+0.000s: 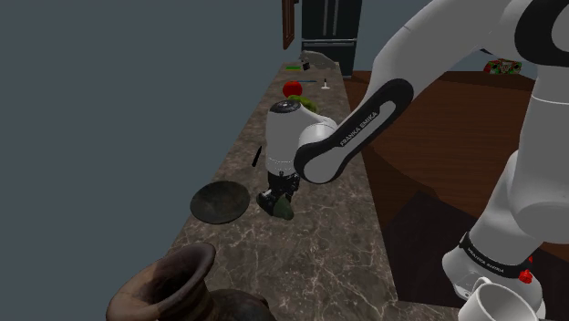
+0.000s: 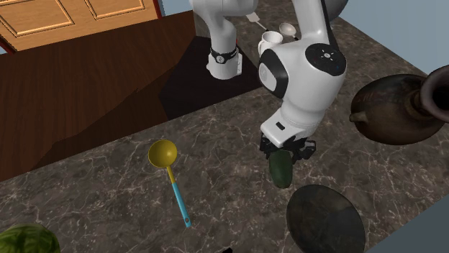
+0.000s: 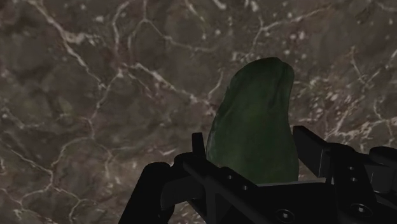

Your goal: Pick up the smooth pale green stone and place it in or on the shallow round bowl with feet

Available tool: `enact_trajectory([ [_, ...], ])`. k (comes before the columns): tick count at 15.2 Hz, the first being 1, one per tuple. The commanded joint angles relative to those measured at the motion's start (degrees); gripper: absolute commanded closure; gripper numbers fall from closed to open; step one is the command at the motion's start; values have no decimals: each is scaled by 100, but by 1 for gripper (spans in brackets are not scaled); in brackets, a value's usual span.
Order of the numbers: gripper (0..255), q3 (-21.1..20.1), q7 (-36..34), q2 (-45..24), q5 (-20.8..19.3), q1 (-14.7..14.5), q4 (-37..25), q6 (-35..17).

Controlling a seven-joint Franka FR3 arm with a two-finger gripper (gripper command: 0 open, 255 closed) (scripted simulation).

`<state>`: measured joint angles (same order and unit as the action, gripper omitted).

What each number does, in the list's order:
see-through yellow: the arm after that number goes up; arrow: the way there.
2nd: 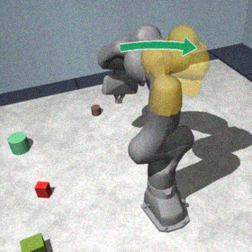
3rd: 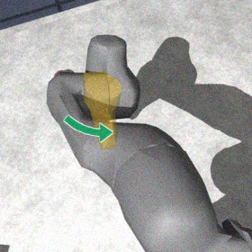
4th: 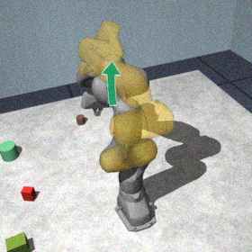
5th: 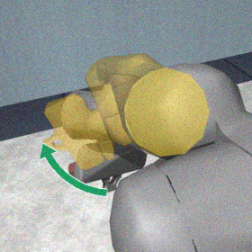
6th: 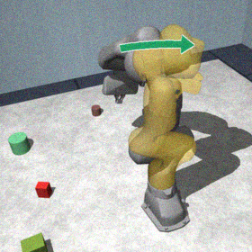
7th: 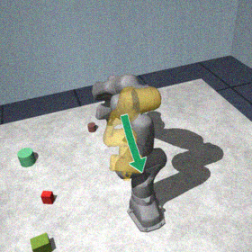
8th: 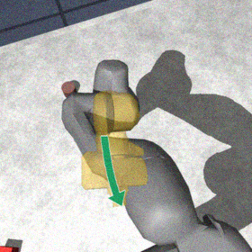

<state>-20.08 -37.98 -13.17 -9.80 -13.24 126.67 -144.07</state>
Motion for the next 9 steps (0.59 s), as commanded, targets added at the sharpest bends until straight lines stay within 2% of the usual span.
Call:
enact_trajectory([
  [1,255,1,0,-4,0,1,1,1],
  [4,255,2,1,-4,-1,2,3,-1],
  [9,255,-69,146,282,200,52,-71,336],
])
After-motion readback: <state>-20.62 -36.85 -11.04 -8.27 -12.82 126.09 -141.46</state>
